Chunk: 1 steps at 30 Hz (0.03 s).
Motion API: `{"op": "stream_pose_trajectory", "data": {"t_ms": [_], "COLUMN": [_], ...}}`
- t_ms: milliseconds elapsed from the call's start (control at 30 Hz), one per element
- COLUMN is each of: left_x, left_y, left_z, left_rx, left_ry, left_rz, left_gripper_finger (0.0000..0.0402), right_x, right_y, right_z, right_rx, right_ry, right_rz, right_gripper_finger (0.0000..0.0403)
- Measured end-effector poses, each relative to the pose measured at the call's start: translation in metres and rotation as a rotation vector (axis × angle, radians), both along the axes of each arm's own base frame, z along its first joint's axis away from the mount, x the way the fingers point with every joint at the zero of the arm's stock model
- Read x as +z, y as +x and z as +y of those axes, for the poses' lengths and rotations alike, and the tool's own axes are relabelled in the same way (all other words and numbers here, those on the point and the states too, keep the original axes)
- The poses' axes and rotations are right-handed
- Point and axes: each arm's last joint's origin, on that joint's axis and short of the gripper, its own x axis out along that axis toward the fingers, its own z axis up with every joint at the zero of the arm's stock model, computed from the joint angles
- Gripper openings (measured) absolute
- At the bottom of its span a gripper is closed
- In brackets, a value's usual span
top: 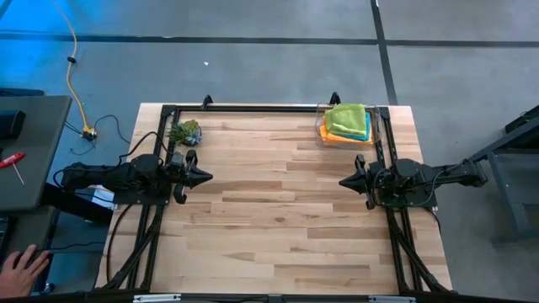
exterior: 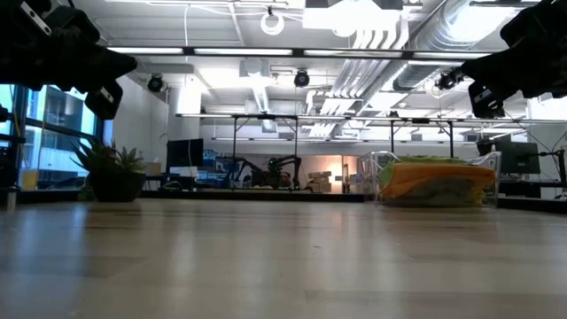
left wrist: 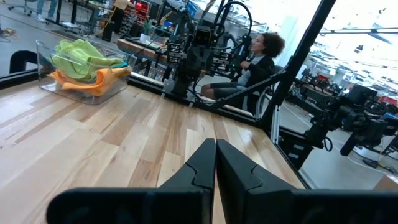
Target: Fold microfiber towels
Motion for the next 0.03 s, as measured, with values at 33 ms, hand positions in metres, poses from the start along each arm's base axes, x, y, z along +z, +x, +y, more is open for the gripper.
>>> {"op": "stream_pose_trajectory", "data": {"t_ms": [33], "left_x": [0.0], "left_y": [0.0], "left_z": [0.0], "left_rx": [0.0], "left_ry": [0.0], "left_rz": [0.0], "left_gripper_finger": [0.0003], "right_x": [0.0], "right_y": [0.0], "right_z": [0.0], "right_rx": [0.0], "right_ry": [0.0], "right_rz": [0.0], "right_gripper_finger": [0.0]}}
